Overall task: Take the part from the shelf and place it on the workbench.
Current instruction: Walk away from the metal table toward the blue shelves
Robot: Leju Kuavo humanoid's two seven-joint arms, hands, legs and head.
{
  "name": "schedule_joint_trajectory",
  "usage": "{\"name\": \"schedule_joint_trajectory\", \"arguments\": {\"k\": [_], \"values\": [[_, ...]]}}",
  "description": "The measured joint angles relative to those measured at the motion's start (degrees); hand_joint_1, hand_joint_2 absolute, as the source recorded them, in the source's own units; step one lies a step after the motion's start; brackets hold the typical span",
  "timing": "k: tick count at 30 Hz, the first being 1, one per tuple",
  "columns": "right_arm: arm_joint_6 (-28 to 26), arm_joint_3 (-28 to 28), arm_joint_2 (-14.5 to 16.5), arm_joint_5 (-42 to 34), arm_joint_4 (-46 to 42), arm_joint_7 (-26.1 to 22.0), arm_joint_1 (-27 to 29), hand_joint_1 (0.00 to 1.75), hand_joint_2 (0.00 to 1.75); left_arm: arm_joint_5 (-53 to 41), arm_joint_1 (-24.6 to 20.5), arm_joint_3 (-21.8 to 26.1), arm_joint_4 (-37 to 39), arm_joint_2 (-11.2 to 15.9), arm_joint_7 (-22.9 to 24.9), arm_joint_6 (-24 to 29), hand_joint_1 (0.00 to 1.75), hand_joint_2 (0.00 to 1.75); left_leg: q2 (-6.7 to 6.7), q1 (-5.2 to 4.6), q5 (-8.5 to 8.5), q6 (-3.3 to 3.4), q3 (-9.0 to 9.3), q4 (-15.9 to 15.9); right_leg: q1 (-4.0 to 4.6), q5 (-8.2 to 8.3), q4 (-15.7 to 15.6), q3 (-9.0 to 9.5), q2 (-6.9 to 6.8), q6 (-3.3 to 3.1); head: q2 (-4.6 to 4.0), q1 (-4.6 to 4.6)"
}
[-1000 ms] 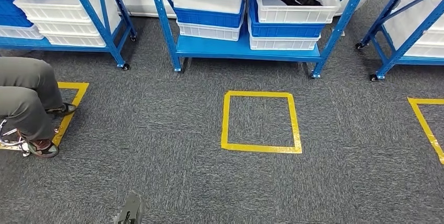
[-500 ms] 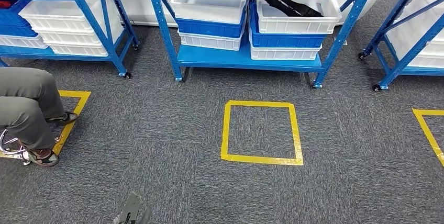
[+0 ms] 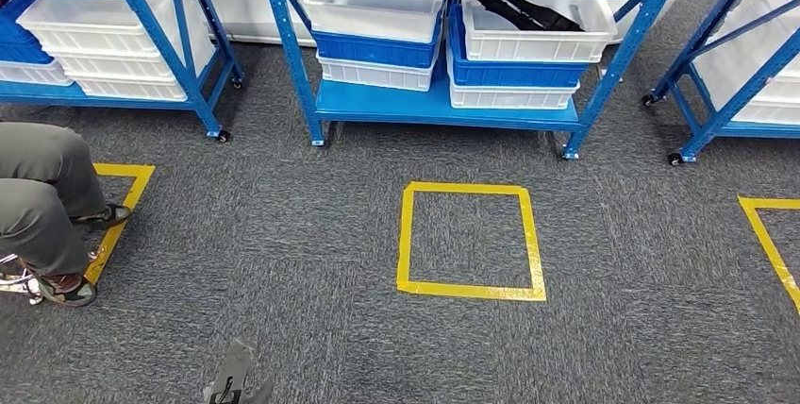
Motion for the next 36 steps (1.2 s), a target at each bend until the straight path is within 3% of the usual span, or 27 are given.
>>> {"name": "schedule_joint_trajectory", "arguments": {"k": [2, 4, 5, 6, 8, 9, 10, 13, 15, 17, 19, 20, 21, 22, 23, 25, 26, 27, 29, 31, 32, 34, 36], "values": [[0.1, 0.0, 0.0, 0.1, 0.0, 0.1, -0.1, 0.0, 1.75, 0.0, -0.1, -0.1, 0.0, 0.0, 0.0, 0.0, 0.0, 1.75, 0.07, 0.27, 0.09, 0.37, 1.33, -1.5, 0.23, -2.23, 5.2, -2.31, -0.17, -0.47, -0.01, 0.19], [0.2, 0.0, -0.1, 0.2, 0.0, 0.2, 0.0, 0.0, 1.75, 0.0, -0.2, -0.1, 0.0, -0.1, 0.1, 0.0, 0.0, 1.75, 0.0, 0.18, -0.17, 0.67, 1.8, -1.7, 0.26, -4.61, 12.6, -6.97, -0.13, -0.75, 0.0, 0.28], [0.2, 0.0, -0.1, 0.2, 0.0, 0.3, 0.1, 0.0, 1.75, 0.0, -0.2, -0.1, 0.0, -0.1, 0.2, 0.0, 0.0, 1.75, -0.1, 0.15, -0.36, 0.71, 1.97, -1.7, 0.26, -4.76, 14.7, -8.78, -0.13, -0.44, 0.01, 0.29], [0.2, 0.0, -0.2, 0.2, 0.0, 0.4, 0.2, 0.0, 1.75, 0.0, -0.2, -0.1, 0.0, -0.1, 0.2, 0.0, 0.0, 1.75, -0.24, 0.14, -0.55, 0.63, 2.19, -1.6, 0.2, -3.82, 14.7, -9.56, -0.13, 0.14, 0.01, 0.28], [0.3, -0.2, -0.3, 0.0, 0.0, 0.5, 0.2, 0.0, 1.75, 0.0, -0.2, -0.1, 0.0, -0.1, 0.3, 0.0, 0.0, 0.87, -0.51, 0.2, -1.03, 0.2, 2.77, -1.5, -0.13, 0.63, 8.5, -8.06, -0.15, 1.68, 0.0, 0.31], [0.3, -0.3, -0.3, -0.1, 0.0, 0.6, 0.2, 0.0, 1.75, 0.0, -0.2, -0.1, 0.0, -0.1, 0.3, 0.0, 0.0, 0.44, -0.58, 0.08, -1.37, -0.13, 2.95, -1.2, -0.29, 2.92, 4.7, -6.78, -0.19, 2.15, -0.01, 0.37], [0.4, -0.4, -0.3, -0.2, 0.0, 0.7, 0.2, 0.0, 1.75, 0.0, -0.2, -0.1, 0.0, -0.1, 0.3, 0.0, 0.0, 0.0, -0.63, -0.05, -1.71, -0.45, 3.01, -0.8, -0.41, 4.61, 1.8, -5.71, -0.17, 2.13, -0.01, 0.4], [0.4, -0.8, -0.3, -0.2, 0.0, 0.9, 0.2, 0.0, 1.75, 0.0, -0.2, -0.2, 0.0, -0.1, 0.4, -0.1, 0.0, 0.0, -0.66, -0.25, -2.2, -0.91, 2.92, -0.2, -0.35, 5.83, 0.0, -4.85, -0.05, 0.93, 0.0, 0.36], [0.4, -0.9, -0.3, -0.1, 0.0, 0.9, 0.2, 0.0, 0.87, 0.0, -0.2, -0.2, 0.0, 0.0, 0.5, -0.1, 0.0, 0.0, -0.59, -0.09, -2.93, -1.32, 2.69, 0.4, -0.57, 5.95, -0.2, -4.63, -0.01, 0.36, 0.0, 0.29], [0.4, -0.9, -0.3, 0.0, 0.0, 0.9, 0.1, 0.0, 0.0, 0.0, -0.2, -0.2, 0.0, 0.1, 0.6, -0.1, 0.0, 0.0, -0.35, 0.17, -5.6, -2.17, 0.72, 4.8, -0.88, 6.02, -0.5, -4.43, 0.03, -0.15, 0.01, 0.03], [0.4, -0.9, -0.3, 0.0, 0.0, 0.9, 0.1, 0.0, 0.0, 0.0, -0.2, -0.2, 0.0, 0.1, 0.6, -0.1, 0.0, 0.0, -0.04, 0.51, -8.75, -2.8, -3.12, 12.4, -0.83, 5.85, -0.5, -4.31, 0.02, -0.45, 0.01, -0.16], [0.4, -0.9, -0.3, 0.0, 0.0, 0.9, 0.1, 0.0, 0.0, 0.0, -0.2, -0.3, 0.0, 0.1, 0.7, -0.1, 0.0, 0.0, 0.05, 0.61, -9.27, -2.85, -4.77, 15.1, -0.72, 5.73, -0.5, -4.21, 0.02, -0.6, 0.01, -0.21], [0.5, -0.9, -0.3, 0.0, 0.0, 0.9, 0.1, 0.0, 0.0, 0.0, -0.2, -0.3, 0.0, 0.1, 0.7, -0.1, 0.0, 0.0, 0.08, 0.62, -8.57, -2.66, -5.55, 15.8, -0.54, 5.59, -0.5, -4.06, 0.07, -0.77, 0.01, -0.21], [0.5, -0.9, -0.3, 0.0, 0.0, 0.9, 0.1, 0.0, 0.0, 0.0, -0.2, -0.3, 0.0, 0.1, 0.7, -0.1, 0.0, 0.0, 0.07, 0.49, -6.7, -2.17, -5.27, 14.2, -0.29, 5.42, -0.5, -3.84, 0.16, -0.97, 0.01, -0.22], [0.5, -0.9, -0.3, 0.0, 0.0, 0.9, 0.1, 0.0, 0.0, 0.0, -0.2, -0.4, 0.0, 0.1, 0.7, -0.1, 0.0, 0.0, 0.01, 0.18, -4.02, -1.25, -4.05, 10.7, -0.04, 5.21, -0.6, -3.54, 0.28, -1.16, 0.01, -0.25], [0.5, -1.0, 0.1, 0.0, 0.0, 1.0, 0.2, 0.0, 0.0, 0.0, -0.2, -0.6, 0.0, 0.4, 0.7, -0.1, 0.0, 0.0, -0.06, -0.71, -0.11, 1.45, -1.12, 3.6, 0.21, 4.86, -1.0, -2.95, 0.5, -1.32, 0.0, 0.17], [0.5, -1.0, 0.3, 0.0, 0.1, 1.0, 0.3, 0.0, 0.0, 0.1, -0.2, -0.7, 0.0, 0.5, 0.7, -0.1, 0.0, 0.0, -0.12, -1.17, 0.69, 2.5, -0.19, 1.7, 0.02, 4.76, -1.2, -2.73, 0.53, -1.17, 0.0, 0.35], [0.6, -1.0, 0.6, 0.0, 0.1, 1.0, 0.4, 0.0, 0.0, 0.1, -0.1, -0.7, 0.0, 0.7, 0.7, -0.1, 0.0, 0.0, -0.15, -1.49, 0.7, 3.12, 0.28, 1.1, -0.3, 4.71, -1.4, -2.57, 0.55, -0.94, 0.0, 0.47], [0.7, -1.0, 0.8, 0.0, 0.1, 1.0, 0.4, 0.0, 0.0, 0.2, -0.1, -0.8, 0.0, 0.7, 0.8, -0.1, 0.0, 0.0, -0.21, -1.66, 1.14, 3.67, 1.49, -0.6, -0.48, 4.65, -2.4, -2.01, 0.55, -0.46, 0.01, 0.19], [0.6, -1.1, 0.8, 0.0, 0.0, 1.0, 0.4, 0.0, 0.0, 0.3, -0.3, -0.9, 0.0, 0.6, 0.7, -0.2, 0.0, 0.0, -0.47, -1.19, 1.48, 4.13, 4.15, -4.8, -0.03, 4.09, -2.1, -2.12, 0.43, -0.37, 0.0, 0.26], [0.6, -1.2, 0.7, 0.0, 0.0, 1.0, 0.4, 0.0, 0.0, 0.3, -0.4, -0.9, 0.0, 0.6, 0.7, -0.3, 0.0, 0.0, -0.54, -0.78, 1.55, 4.28, 5.46, -6.7, 0.07, 3.2, -0.2, -3.18, 0.36, -0.46, 0.0, 0.37], [0.6, -1.4, 0.3, 0.0, 0.0, 1.0, 0.4, 0.0, 0.0, 0.3, -0.6, -1.1, 0.0, 0.4, 0.8, -0.5, 0.0, 0.0, -0.59, -0.4, 1.28, 3.9, 6.47, -8.0, -0.15, 0.74, 6.8, -6.99, 0.35, -0.43, 0.0, 0.57], [0.6, -1.5, -0.1, 0.0, 0.0, 1.0, 0.7, 0.0, 0.0, 0.3, -0.6, -1.1, 0.0, 0.1, 0.9, -0.6, 0.0, 0.0, -0.6, 0.19, 0.62, 2.95, 6.86, -7.6, -0.65, 0.11, 11.4, -9.69, 0.34, 0.72, 0.0, 0.62]]}}
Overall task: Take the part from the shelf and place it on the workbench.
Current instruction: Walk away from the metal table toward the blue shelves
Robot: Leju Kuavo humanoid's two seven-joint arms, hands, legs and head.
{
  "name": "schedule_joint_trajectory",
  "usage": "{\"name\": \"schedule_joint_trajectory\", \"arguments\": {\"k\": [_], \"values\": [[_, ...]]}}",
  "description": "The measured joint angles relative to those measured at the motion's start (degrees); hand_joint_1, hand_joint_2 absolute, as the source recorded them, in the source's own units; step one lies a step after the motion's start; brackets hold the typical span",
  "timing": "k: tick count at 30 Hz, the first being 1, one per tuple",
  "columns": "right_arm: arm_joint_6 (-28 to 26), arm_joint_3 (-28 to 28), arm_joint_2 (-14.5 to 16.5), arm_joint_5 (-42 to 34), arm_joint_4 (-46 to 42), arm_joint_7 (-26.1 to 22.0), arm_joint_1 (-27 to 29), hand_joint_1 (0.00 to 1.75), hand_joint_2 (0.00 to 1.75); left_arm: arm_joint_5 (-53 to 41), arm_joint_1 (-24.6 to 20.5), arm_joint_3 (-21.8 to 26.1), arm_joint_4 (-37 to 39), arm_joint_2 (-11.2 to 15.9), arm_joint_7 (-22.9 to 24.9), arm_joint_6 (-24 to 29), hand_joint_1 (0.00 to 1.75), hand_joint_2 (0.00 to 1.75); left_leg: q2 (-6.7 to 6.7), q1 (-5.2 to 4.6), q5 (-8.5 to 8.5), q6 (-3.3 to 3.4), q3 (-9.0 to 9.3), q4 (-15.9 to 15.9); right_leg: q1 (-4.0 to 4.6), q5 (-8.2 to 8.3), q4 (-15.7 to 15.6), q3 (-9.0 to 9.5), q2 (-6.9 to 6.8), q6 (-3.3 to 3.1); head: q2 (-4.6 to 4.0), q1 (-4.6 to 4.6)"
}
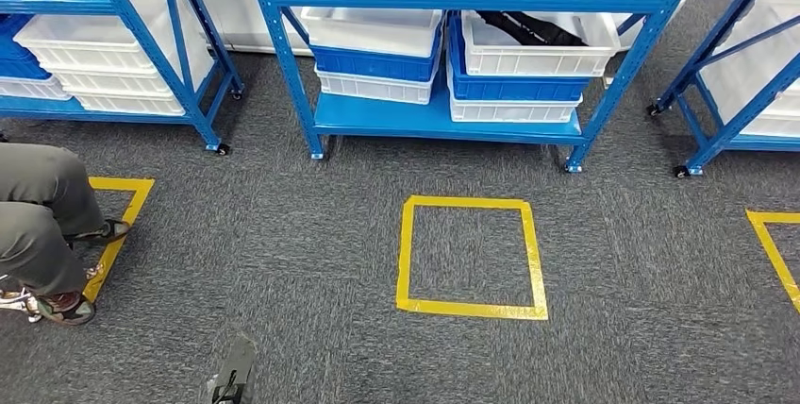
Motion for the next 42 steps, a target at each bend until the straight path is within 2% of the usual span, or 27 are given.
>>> {"name": "schedule_joint_trajectory", "arguments": {"k": [1, 3, 4, 6, 8, 10, 11, 12, 14, 15, 16, 17, 18, 20, 23, 25, 27, 29, 30, 31, 32, 33, 35, 36, 38, 39, 42], "values": [[0.0, 0.0, -0.2, 0.0, 0.0, 0.0, 0.1, 0.0, 0.0, 0.0, 0.0, 0.0, 0.0, -0.1, 0.1, 0.0, 0.0, 0.0, -0.06, 0.42, -0.5, -0.72, 0.06, 0.6, -0.37, 1.14, -0.7, 0.1, -0.03, 1.08, 0.01, -0.01], [0.0, 0.0, -0.4, 0.0, 0.0, 0.0, 0.1, 0.0, 0.0, 0.0, 0.0, 0.0, 0.0, -0.2, 0.2, 0.0, 0.0, 0.0, -0.18, 1.34, -2.07, -2.63, -0.34, 2.9, -1.34, 4.55, -6.8, 2.64, -0.08, 3.47, 0.0, 0.04], [0.0, 0.0, -0.3, 0.1, 0.0, 0.0, 0.1, 0.0, 0.0, 0.0, 0.0, 0.0, 0.0, -0.1, 0.3, -0.1, 0.0, 0.0, -0.25, 1.59, -3.06, -3.64, -0.94, 4.6, -1.66, 5.5, -9.4, 3.79, 0.14, 4.02, 0.0, 0.24], [-0.1, -0.1, -0.2, 0.1, 0.0, 0.0, 0.0, 0.0, 0.0, 0.0, -0.1, -0.1, 0.0, -0.1, 0.3, -0.1, 0.0, 0.0, -0.36, 1.61, -4.44, -5.0, -2.27, 7.4, -1.83, 5.31, -10.4, 4.26, 0.65, 3.2, 0.01, 0.31], [-0.2, -0.2, -0.3, 0.2, 0.0, -0.1, 0.1, 0.0, 0.0, -0.1, -0.1, -0.2, 0.0, -0.1, 0.3, -0.1, 0.0, 0.0, -0.43, 1.59, -4.71, -5.4, -2.92, 8.4, -1.73, 5.04, -9.4, 3.83, 0.76, 1.88, 0.01, 0.03], [-0.2, -0.4, -0.4, 0.2, 0.0, -0.1, 0.2, 0.0, 0.87, -0.2, 0.0, -0.3, 0.0, -0.1, 0.3, -0.1, 0.0, 0.0, -0.13, 1.83, -5.73, -5.69, -3.44, 9.6, -1.71, 5.09, -9.3, 3.85, 0.65, 1.43, 0.01, -0.22], [-0.3, -0.4, -0.4, 0.3, 0.0, -0.1, 0.1, 0.0, 1.31, -0.3, -0.1, -0.4, 0.0, -0.1, 0.3, -0.1, 0.0, 0.0, 0.1, 1.93, -7.07, -5.88, -4.37, 11.7, -1.72, 5.11, -9.4, 3.91, 0.59, 1.24, 0.01, -0.28], [-0.3, -0.4, -0.4, 0.4, 0.0, -0.1, 0.1, 0.0, 1.75, -0.3, -0.1, -0.4, 0.0, -0.1, 0.3, -0.1, 0.0, 0.44, 0.33, 1.97, -8.82, -6.07, -5.81, 15.0, -1.67, 5.09, -9.4, 3.94, 0.51, 1.06, 0.01, -0.37], [-0.4, -0.4, -0.4, 0.5, 0.0, -0.1, 0.2, 0.0, 1.75, -0.3, -0.1, -0.4, 0.0, -0.1, 0.3, -0.1, 0.0, 1.31, 0.51, 1.97, -11.81, -6.26, -9.33, 22.2, -1.56, 5.03, -9.4, 3.95, 0.34, 0.88, 0.0, -0.4], [-0.5, -0.5, -0.4, 0.6, 0.0, -0.1, 0.2, 0.0, 1.75, -0.3, -0.1, -0.4, 0.0, -0.1, 0.3, -0.1, 0.0, 1.75, 0.53, 1.97, -12.1, -6.2, -10.37, 24.2, -1.51, 5.0, -9.4, 3.96, 0.28, 0.82, 0.0, -0.4], [-0.6, -0.5, -0.4, 0.7, 0.0, 0.0, 0.3, 0.0, 1.75, -0.3, 0.0, -0.4, 0.0, -0.1, 0.4, -0.2, 0.0, 1.75, 0.54, 1.96, -11.33, -6.04, -10.43, 24.1, -1.48, 4.98, -9.4, 4.0, 0.26, 0.8, 0.0, -0.41], [-0.8, -0.5, -0.4, 0.9, 0.0, 0.0, 0.3, 0.0, 1.75, -0.2, 0.0, -0.4, 0.0, -0.1, 0.4, -0.2, 0.0, 1.75, 0.54, 1.93, -9.54, -5.74, -9.31, 21.7, -1.46, 4.96, -9.4, 4.09, 0.29, 0.79, 0.0, -0.4], [-0.9, -0.5, -0.4, 1.0, 0.0, 0.0, 0.3, 0.0, 1.75, -0.1, -0.1, -0.4, 0.0, -0.1, 0.4, -0.3, 0.0, 1.75, 0.54, 1.87, -7.38, -5.33, -7.46, 17.9, -1.47, 4.94, -9.5, 4.2, 0.32, 0.78, 0.01, -0.41], [-1.0, -0.6, -0.4, 1.0, 0.0, -0.1, 0.3, 0.0, 1.75, 0.1, -0.1, -0.4, 0.0, -0.1, 0.4, -0.2, 0.0, 1.75, 0.53, 1.47, -4.91, -4.66, -4.09, 11.2, -1.39, 4.93, -9.6, 4.34, 0.37, 0.81, 0.01, -0.4], [-1.0, -0.9, -0.4, 1.0, 0.0, -0.1, 0.3, 0.0, 1.75, 0.1, -0.1, -0.5, 0.0, -0.1, 0.4, -0.1, 0.0, 1.75, 0.48, 0.64, -4.99, -4.2, -3.23, 8.9, -1.24, 5.22, -10.3, 4.36, 0.2, 1.28, 0.01, -0.53], [-1.0, -0.9, -0.4, 1.1, 0.0, -0.1, 0.3, 0.0, 1.75, 0.2, -0.1, -0.5, 0.0, -0.1, 0.5, -0.1, 0.0, 1.75, 0.56, 0.69, -4.52, -3.81, -2.73, 7.8, -1.02, 4.96, -10.2, 4.24, -0.08, 1.61, 0.01, -0.5], [-1.0, -1.0, -0.4, 1.2, 0.0, -0.1, 0.3, 0.0, 1.75, 0.2, -0.1, -0.5, 0.0, -0.1, 0.5, -0.1, 0.0, 1.75, 0.72, 0.7, -3.94, -3.36, -2.19, 6.7, -0.67, 2.71, -6.1, 2.44, -0.31, 1.06, 0.01, -0.36], [-1.0, -1.0, -0.5, 1.2, 0.0, 0.0, 0.4, 0.0, 1.75, 0.2, -0.1, -0.5, 0.0, -0.1, 0.6, -0.3, 0.0, 1.75, 0.76, 0.2, -3.84, -3.09, -2.22, 6.6, -0.33, -0.42, 1.1, -0.9, -0.34, 0.28, 0.01, -0.28], [-0.9, -1.0, -0.5, 1.2, 0.0, 0.0, 0.4, 0.0, 1.75, 0.2, -0.1, -0.5, 0.0, -0.2, 0.7, -0.4, 0.0, 1.75, 0.74, -0.08, -3.81, -2.99, -2.26, 6.6, -0.09, -1.17, 3.6, -2.07, -0.34, 0.18, 0.0, -0.26], [-0.9, -1.0, -0.6, 1.2, 0.0, 0.1, 0.4, 0.0, 1.75, 0.2, -0.1, -0.5, 0.0, -0.2, 0.7, -0.4, 0.0, 1.75, 0.69, -0.37, -3.78, -2.91, -2.3, 6.6, 0.2, -1.02, 4.0, -2.26, -0.34, 0.26, 0.01, -0.27], [-0.9, -1.0, -0.6, 1.3, 0.0, 0.1, 0.4, 0.0, 1.75, 0.2, -0.1, -0.5, 0.0, -0.2, 0.7, -0.5, 0.0, 1.75, 0.64, -0.61, -3.75, -2.85, -2.3, 6.7, 0.54, 0.04, 2.1, -1.25, -0.34, 0.44, 0.01, -0.27], [-0.9, -1.1, -0.6, 1.3, 0.0, 0.1, 0.4, 0.0, 1.75, 0.2, -0.1, -0.5, 0.0, -0.2, 0.7, -0.5, 0.0, 1.75, 0.58, -0.8, -3.74, -2.82, -2.28, 6.8, 0.84, 1.67, -1.8, 0.77, -0.34, 0.59, 0.01, -0.27], [-0.9, -1.1, -0.7, 1.3, 0.0, 0.1, 0.3, 0.0, 1.75, 0.2, -0.1, -0.5, 0.0, -0.3, 0.8, -0.5, 0.0, 1.75, 0.51, -1.17, -3.83, -2.88, -2.3, 7.1, 1.43, 4.28, -9.0, 4.46, -0.33, -0.02, 0.01, -0.31], [-0.9, -1.2, -0.7, 1.3, 0.0, 0.1, 0.3, 0.0, 1.75, 0.2, -0.1, -0.5, 0.0, -0.3, 0.8, -0.5, 0.0, 1.75, 0.49, -1.3, -3.87, -2.95, -2.39, 7.2, 1.63, 4.96, -10.9, 5.42, -0.32, -0.55, 0.0, -0.33], [-0.8, -1.3, -0.6, 1.2, 0.0, 0.2, 0.3, 0.0, 1.75, 0.2, -0.1, -0.5, 0.0, -0.3, 0.8, -0.5, 0.0, 1.75, 0.49, -1.4, -3.79, -3.16, -2.57, 7.3, 1.87, 5.48, -11.7, 5.72, -0.31, -1.45, 0.01, -0.31], [-0.7, -1.3, -0.6, 1.1, 0.0, 0.2, 0.3, 0.0, 1.75, 0.2, -0.1, -0.5, 0.0, -0.3, 0.8, -0.5, 0.0, 1.75, 0.5, -1.39, -3.77, -2.91, -2.62, 7.2, 1.87, 5.63, -11.8, 5.72, -0.31, -1.69, 0.01, -0.33], [-0.3, -1.5, -0.6, 0.8, 0.0, 0.1, 0.4, 0.0, 1.75, 0.3, -0.1, -0.5, 0.0, -0.3, 0.9, -0.5, 0.0, 1.75, 0.54, -1.47, -3.65, -1.4, -2.68, 7.1, 1.86, 5.86, -12.1, 5.76, -0.29, -1.96, 0.0, -0.37]]}}
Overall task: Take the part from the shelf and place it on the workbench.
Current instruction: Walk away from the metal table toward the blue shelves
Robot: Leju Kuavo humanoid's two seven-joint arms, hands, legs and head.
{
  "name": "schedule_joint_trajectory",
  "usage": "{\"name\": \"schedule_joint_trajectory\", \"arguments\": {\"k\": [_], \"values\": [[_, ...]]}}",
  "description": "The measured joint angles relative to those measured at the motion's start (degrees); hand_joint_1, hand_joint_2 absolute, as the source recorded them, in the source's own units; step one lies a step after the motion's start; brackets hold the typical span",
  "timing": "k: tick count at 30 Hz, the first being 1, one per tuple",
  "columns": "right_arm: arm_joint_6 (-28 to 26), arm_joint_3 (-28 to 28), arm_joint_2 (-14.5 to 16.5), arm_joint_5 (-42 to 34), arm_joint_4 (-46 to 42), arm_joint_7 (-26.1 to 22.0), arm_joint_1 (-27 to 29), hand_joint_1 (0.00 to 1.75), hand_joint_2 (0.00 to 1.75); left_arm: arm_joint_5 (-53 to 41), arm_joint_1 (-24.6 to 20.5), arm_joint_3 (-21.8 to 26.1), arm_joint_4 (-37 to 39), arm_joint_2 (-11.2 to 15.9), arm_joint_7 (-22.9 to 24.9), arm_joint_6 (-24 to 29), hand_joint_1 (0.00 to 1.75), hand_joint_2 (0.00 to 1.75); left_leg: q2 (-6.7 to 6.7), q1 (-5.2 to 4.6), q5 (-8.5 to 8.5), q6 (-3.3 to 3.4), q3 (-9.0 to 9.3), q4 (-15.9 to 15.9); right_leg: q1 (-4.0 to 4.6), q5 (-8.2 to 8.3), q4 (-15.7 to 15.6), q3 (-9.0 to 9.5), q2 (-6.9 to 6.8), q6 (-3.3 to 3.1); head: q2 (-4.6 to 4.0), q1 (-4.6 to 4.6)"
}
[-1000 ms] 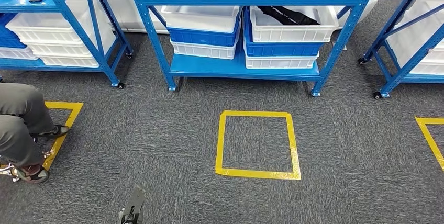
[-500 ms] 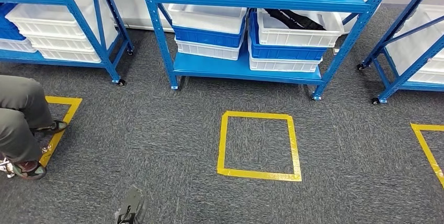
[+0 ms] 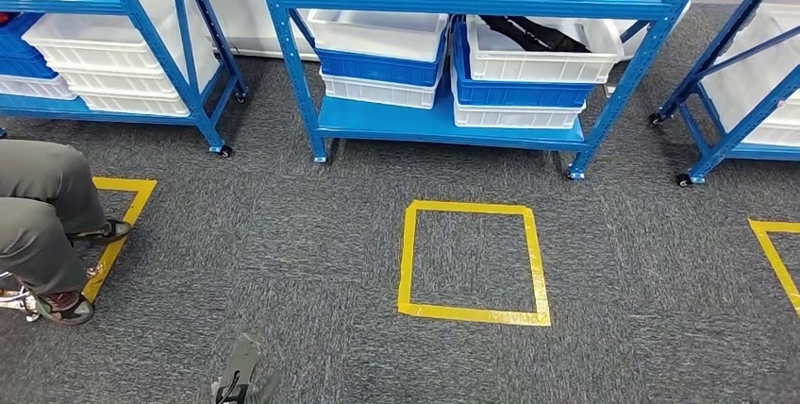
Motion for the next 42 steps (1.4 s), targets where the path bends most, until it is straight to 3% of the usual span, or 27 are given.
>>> {"name": "schedule_joint_trajectory", "arguments": {"k": [7, 13, 18, 22, 42], "values": [[-0.5, -0.1, 0.0, 0.7, 0.0, 0.2, 0.0, 0.0, 1.75, 0.4, 0.0, -0.3, 0.0, 0.0, 0.2, 0.0, 0.0, 1.75, 0.02, 0.13, 0.29, -0.09, -0.02, -0.1, 0.23, 0.08, 0.1, -0.02, -0.01, -0.16, 0.0, 0.01], [-0.7, -0.3, 0.0, 0.9, 0.0, 0.8, 0.0, 0.0, 1.75, 0.4, 0.0, -0.9, 0.0, 0.0, 0.2, 0.0, 0.0, 1.75, 0.02, 0.17, 0.31, -0.83, -0.03, -0.1, 0.24, 0.07, 0.1, -0.06, -0.02, -0.17, 0.0, 0.02], [-0.7, -0.4, 0.0, 0.9, 0.0, 0.8, 0.0, 0.0, 1.75, 0.4, 0.0, -0.9, 0.0, 0.0, 0.2, -0.1, 0.0, 1.75, 0.03, 0.14, 0.27, -1.01, -0.07, -0.1, 0.19, 0.06, 0.1, -0.08, -0.02, -0.18, 0.0, 0.03], [-0.7, -0.5, 0.0, 0.9, 0.0, 0.9, 0.0, 0.0, 1.75, 0.4, 0.0, -0.9, 0.0, 0.0, 0.2, -0.1, 0.0, 0.0, 0.03, -0.02, 0.26, -1.03, -0.07, -0.1, 0.09, 0.06, 0.1, -0.1, -0.03, -0.17, 0.0, 0.03], [0.0, -1.4, 0.0, 1.3, 0.0, 1.1, 0.0, 0.0, 1.75, 0.5, 0.0, -1.7, 0.0, 0.1, 0.8, -0.2, 0.0, 0.0, 0.03, -0.4, 0.27, -1.0, -0.09, -0.1, -0.15, 0.08, 0.1, -0.17, -0.05, -0.14, 0.0, 0.03]]}}
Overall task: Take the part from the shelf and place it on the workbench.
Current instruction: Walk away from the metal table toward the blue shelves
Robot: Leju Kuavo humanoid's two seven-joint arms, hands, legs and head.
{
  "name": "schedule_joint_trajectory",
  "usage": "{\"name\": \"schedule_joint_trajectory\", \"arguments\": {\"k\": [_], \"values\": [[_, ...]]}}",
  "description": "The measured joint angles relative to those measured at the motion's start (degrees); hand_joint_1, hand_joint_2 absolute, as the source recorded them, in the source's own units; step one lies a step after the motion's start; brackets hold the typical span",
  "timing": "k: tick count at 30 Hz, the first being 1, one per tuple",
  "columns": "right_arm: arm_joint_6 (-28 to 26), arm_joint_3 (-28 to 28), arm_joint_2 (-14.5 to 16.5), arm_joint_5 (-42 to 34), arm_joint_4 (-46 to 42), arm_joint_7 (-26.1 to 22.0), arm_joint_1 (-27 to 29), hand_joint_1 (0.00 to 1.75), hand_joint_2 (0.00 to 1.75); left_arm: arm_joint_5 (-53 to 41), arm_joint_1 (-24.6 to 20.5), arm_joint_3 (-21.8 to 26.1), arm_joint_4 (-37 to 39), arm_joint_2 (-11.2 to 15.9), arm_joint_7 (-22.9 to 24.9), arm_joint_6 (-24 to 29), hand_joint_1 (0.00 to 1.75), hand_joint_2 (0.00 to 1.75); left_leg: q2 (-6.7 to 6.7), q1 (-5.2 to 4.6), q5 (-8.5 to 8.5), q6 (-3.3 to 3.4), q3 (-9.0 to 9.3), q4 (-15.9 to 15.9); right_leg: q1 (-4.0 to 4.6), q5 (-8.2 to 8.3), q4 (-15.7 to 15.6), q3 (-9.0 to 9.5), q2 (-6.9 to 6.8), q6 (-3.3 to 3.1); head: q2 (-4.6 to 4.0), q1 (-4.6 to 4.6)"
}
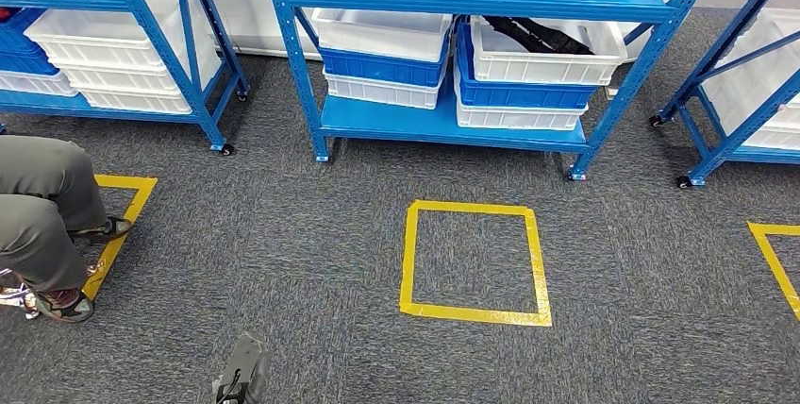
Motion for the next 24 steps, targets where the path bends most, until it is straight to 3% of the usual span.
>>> {"name": "schedule_joint_trajectory", "arguments": {"k": [24], "values": [[0.1, -0.9, 0.5, 1.6, 0.0, 0.4, -0.1, 0.0, 1.75, 1.0, 0.0, -0.7, 0.0, 0.3, -0.4, -0.2, 0.0, 0.0, -0.01, -0.04, -0.01, 0.03, -0.04, 0.1, -0.1, 0.04, 0.0, 0.02, 0.0, 0.07, 0.0, -0.01]]}}
